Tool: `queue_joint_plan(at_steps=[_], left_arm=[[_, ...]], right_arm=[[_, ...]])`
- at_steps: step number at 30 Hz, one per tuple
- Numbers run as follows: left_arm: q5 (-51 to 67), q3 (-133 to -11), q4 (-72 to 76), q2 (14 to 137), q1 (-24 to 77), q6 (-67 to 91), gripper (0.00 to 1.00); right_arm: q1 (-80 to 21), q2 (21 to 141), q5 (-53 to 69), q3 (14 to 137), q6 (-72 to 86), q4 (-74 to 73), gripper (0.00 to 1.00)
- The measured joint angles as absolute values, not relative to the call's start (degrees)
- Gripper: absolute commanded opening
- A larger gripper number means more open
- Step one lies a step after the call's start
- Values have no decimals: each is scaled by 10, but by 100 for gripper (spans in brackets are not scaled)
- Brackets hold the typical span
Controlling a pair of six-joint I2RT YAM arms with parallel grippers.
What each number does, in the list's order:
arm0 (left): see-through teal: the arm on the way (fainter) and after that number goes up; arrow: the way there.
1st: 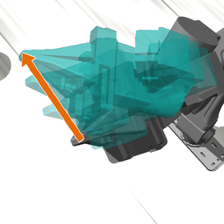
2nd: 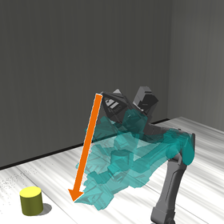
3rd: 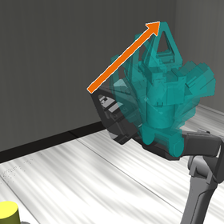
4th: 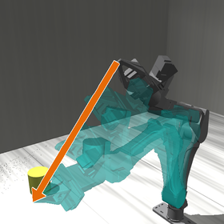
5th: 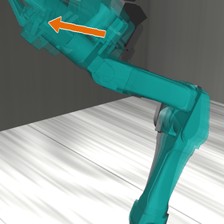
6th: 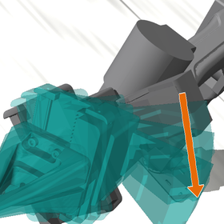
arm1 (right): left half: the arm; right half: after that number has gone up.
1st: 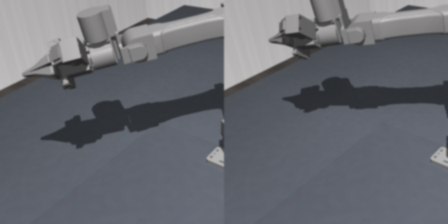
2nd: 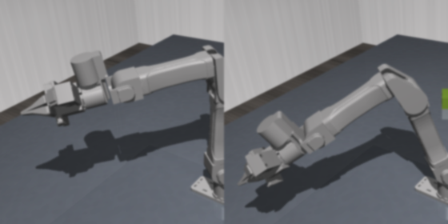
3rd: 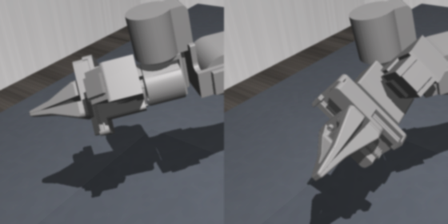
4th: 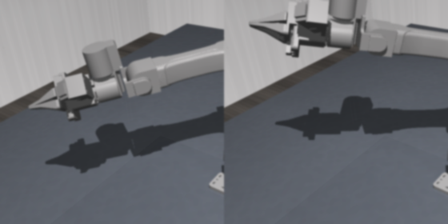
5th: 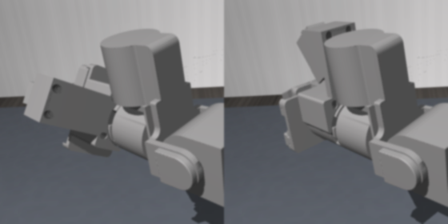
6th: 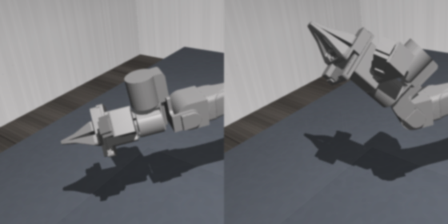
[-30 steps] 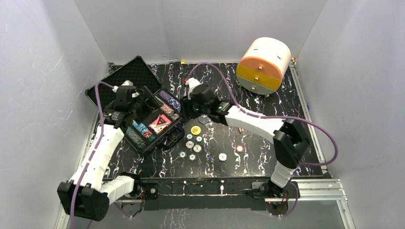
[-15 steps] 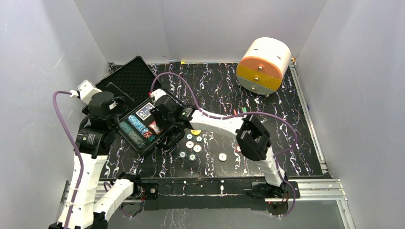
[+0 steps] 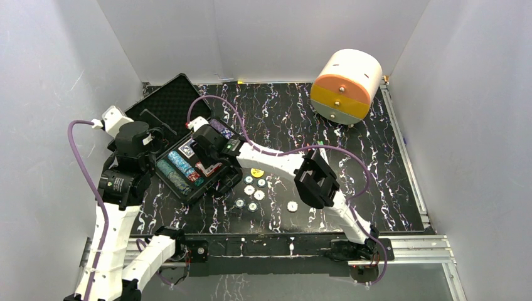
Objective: Pack up texas hold em set
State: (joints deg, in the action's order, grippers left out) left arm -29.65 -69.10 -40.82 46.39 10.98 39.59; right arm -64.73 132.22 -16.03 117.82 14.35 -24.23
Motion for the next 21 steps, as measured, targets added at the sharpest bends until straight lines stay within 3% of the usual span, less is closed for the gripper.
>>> queue_joint_plan(at_steps=[14, 21], left_arm=[[-286, -691, -408, 465, 110, 394, 89], [-276, -691, -408, 472, 110, 394, 89]], right_arm=[[-647, 1331, -162, 1195, 134, -269, 58], [-647, 1336, -156, 1205, 133, -279, 75]])
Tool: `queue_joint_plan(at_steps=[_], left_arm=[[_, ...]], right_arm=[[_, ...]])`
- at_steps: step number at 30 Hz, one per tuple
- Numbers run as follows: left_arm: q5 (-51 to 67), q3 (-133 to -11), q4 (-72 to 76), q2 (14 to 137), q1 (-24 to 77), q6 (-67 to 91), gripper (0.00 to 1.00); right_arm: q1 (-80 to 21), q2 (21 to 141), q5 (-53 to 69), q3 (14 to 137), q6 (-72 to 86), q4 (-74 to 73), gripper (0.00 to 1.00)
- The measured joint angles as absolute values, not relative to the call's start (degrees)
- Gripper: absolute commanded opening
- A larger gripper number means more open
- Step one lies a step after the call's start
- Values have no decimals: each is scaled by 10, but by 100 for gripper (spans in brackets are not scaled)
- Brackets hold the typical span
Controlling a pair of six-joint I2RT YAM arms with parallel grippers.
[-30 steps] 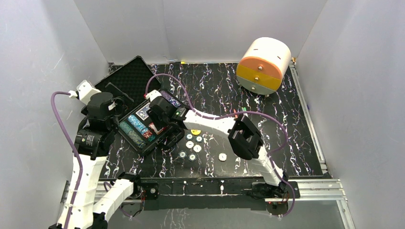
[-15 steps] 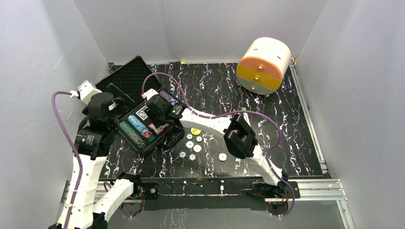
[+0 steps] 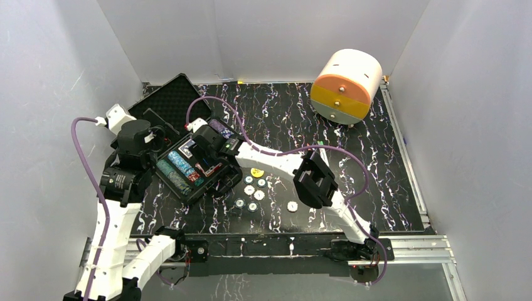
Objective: Pack up texas hold em set
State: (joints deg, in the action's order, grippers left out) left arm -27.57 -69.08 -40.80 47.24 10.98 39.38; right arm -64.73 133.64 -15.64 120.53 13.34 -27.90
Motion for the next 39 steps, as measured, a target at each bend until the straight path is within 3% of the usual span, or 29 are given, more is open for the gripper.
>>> queue_joint_plan(at_steps=[9, 16, 23, 32, 39], left_arm=[[-271, -691, -408, 475, 110, 390, 90], [-248, -691, -391, 457, 110, 385, 90], [-208, -682, -366, 448, 110, 377, 93], [-139, -645, -346, 466, 110, 379, 95], [-107, -612, -343, 454, 110, 398, 95]], right_arm=[[-639, 1323, -150, 1190, 149, -276, 80], [-607, 1170, -156, 1022, 173, -236, 84], [-509, 1024, -185, 854, 235, -210, 88], [-467, 1107, -184, 823, 260, -252, 90], [-467, 1169, -172, 839, 268, -269, 84]])
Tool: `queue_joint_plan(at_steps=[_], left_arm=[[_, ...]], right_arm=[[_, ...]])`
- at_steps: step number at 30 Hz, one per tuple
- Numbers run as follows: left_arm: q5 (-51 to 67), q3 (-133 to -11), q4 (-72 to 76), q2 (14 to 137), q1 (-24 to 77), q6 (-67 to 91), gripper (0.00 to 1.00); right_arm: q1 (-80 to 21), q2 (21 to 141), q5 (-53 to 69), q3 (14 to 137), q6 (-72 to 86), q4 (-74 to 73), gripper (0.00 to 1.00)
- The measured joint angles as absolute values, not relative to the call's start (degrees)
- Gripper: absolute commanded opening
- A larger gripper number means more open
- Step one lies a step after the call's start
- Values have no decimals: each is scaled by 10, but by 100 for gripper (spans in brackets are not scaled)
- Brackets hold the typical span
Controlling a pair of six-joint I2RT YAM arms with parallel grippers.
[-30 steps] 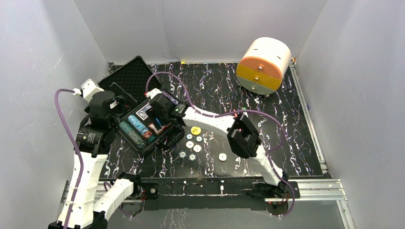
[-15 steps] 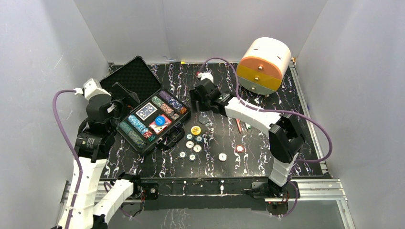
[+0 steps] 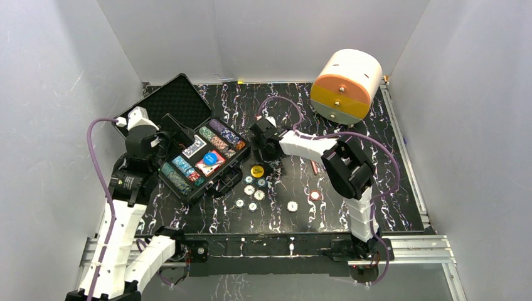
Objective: Pack up texas hold em set
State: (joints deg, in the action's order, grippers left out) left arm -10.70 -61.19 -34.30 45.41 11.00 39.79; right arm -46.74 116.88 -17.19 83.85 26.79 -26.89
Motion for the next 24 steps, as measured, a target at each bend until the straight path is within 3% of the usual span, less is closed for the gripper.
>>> queue_joint_plan(at_steps=[6, 10, 12, 18, 24], left_arm=[[-83, -601, -334, 456, 110, 412, 95], [-72, -590, -331, 459, 110, 418, 95], [-67, -585, -331, 461, 110, 420, 96], [-31, -568, -330, 469, 110, 432, 96], [59, -543, -314, 504, 110, 460, 93]], right_arm=[[-465, 1190, -176, 866, 265, -267, 77], [-465, 1205, -182, 887, 256, -267, 57], [-465, 1209, -187, 893, 250, -265, 51], [-465, 1190, -189, 864, 222, -237, 49], [-464, 1057, -121, 739, 169, -168, 49]])
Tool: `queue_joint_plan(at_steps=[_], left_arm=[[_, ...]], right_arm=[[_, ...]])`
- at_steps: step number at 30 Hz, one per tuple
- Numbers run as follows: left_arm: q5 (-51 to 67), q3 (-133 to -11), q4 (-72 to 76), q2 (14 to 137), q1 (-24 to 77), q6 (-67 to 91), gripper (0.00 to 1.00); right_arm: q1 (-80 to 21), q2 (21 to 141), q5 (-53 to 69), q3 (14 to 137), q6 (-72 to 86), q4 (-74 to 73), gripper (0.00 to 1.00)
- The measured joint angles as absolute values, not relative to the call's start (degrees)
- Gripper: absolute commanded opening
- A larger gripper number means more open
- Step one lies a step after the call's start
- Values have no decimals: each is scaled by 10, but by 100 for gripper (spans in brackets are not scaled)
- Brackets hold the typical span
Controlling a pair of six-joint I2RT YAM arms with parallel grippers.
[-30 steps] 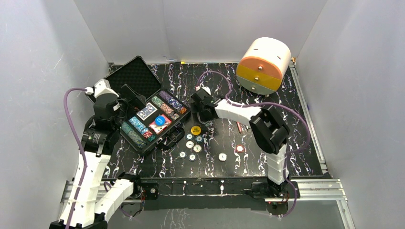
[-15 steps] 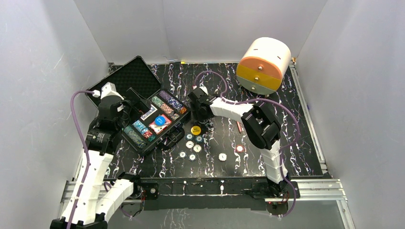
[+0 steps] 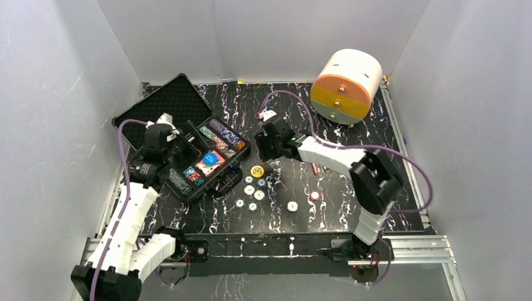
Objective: Pack up texas hold em set
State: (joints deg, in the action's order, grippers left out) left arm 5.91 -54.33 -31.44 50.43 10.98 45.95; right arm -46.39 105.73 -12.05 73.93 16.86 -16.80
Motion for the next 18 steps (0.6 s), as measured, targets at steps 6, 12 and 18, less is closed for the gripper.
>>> queue_joint_plan(at_steps=[6, 12, 18], left_arm=[[187, -510, -263, 562, 110, 491, 90], [299, -501, -206, 624, 110, 503, 89], [362, -489, -157, 647, 111, 511, 73]], right_arm=[[-462, 925, 0, 677, 126, -53, 49], [-462, 905, 112, 657, 109, 11, 49], [-463, 905, 210, 654, 100, 30, 49]])
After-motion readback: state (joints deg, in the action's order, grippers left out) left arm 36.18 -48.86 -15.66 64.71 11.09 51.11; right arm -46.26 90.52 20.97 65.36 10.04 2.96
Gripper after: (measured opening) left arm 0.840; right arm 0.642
